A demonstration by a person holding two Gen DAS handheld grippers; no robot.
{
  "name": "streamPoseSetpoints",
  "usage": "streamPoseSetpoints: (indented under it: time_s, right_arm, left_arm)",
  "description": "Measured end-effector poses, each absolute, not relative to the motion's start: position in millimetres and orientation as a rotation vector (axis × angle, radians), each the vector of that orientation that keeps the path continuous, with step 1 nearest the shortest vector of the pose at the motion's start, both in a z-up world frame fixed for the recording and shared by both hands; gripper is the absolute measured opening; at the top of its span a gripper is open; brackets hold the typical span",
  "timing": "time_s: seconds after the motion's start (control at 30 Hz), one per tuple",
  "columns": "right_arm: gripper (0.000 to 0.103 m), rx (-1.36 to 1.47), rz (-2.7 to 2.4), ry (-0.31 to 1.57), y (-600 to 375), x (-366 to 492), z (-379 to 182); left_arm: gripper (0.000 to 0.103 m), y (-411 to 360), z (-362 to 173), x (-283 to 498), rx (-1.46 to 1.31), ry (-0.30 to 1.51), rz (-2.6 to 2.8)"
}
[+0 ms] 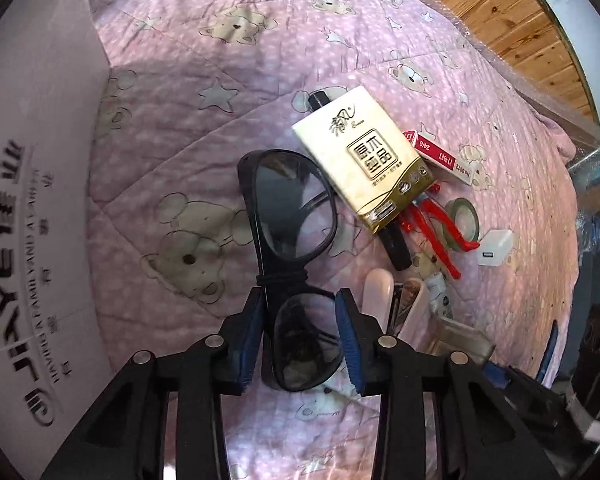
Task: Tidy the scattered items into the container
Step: 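Grasp the black glasses with the left tool while the right tool holds the tin, then lift and carry the glasses and tin toward the white box with both tools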
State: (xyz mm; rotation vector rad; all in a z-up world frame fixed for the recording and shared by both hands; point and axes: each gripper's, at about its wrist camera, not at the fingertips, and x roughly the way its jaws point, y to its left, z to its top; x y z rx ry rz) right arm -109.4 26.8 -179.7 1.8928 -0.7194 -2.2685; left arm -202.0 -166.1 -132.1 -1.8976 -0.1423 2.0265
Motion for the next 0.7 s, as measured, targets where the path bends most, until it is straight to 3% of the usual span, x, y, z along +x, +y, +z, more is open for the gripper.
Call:
streamPoseSetpoints:
  time_s: [0.1, 0.3, 0.7]
  right_arm:
    - [0.059, 1.897, -2.269, -0.708, 28, -109, -180]
    - [0.056, 1.895, -2.279, -0.672, 31, -102, -171]
    - [0.055, 1.888, -2.316, -0.67, 39, -84, -158]
  left_arm:
    - [0.038, -159, -133, -204, -1.88, -0.093, 2.03]
    - [0.024, -156, -119, -198, -1.827, -0.074, 2.041]
    - [0.009, -155, -91, -172, -1.776, 0.051, 2.065]
